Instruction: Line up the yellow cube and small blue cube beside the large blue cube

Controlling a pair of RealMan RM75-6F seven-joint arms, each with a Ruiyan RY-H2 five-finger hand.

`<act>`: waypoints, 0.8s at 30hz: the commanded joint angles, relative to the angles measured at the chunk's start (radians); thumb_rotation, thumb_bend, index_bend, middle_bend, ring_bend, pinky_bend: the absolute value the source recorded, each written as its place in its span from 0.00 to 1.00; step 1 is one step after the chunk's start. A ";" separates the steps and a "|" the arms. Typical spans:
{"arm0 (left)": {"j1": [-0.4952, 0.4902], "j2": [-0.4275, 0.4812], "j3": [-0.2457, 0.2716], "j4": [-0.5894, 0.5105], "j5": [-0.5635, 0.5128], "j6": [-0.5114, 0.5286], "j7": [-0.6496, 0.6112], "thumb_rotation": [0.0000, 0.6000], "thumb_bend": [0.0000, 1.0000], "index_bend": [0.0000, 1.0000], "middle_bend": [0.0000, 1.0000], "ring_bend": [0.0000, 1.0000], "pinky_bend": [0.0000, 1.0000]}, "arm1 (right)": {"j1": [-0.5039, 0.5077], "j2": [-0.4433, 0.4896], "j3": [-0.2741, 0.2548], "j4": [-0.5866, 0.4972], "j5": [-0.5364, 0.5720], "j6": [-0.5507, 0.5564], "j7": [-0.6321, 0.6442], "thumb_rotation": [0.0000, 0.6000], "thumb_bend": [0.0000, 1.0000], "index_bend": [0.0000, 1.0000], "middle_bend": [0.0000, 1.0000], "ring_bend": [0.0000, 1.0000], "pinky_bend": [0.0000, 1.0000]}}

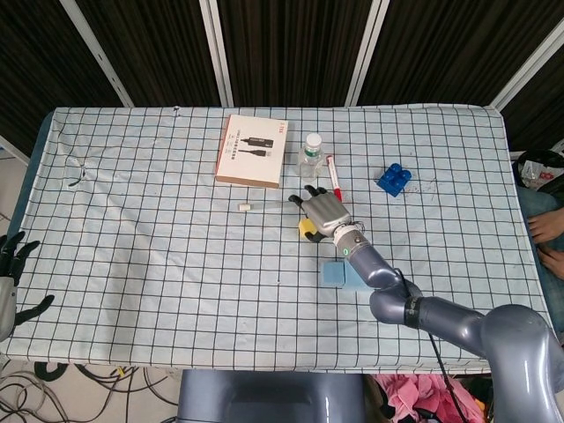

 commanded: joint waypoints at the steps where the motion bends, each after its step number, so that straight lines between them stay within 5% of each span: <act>1: -0.001 0.004 0.003 -0.002 0.005 -0.004 -0.012 1.00 0.11 0.18 0.07 0.00 0.00 | 0.002 0.118 -0.003 -0.215 0.183 0.049 -0.084 1.00 0.29 0.15 0.45 0.04 0.12; 12: -0.002 0.021 0.019 0.003 0.037 -0.006 -0.059 1.00 0.11 0.18 0.07 0.00 0.00 | 0.092 0.163 -0.069 -0.617 0.587 0.438 -0.377 1.00 0.28 0.15 0.46 0.05 0.13; 24: -0.003 0.034 0.033 0.002 0.064 -0.007 -0.093 1.00 0.11 0.18 0.07 0.00 0.00 | 0.115 -0.024 -0.051 -0.674 0.711 0.775 -0.551 1.00 0.26 0.14 0.46 0.05 0.13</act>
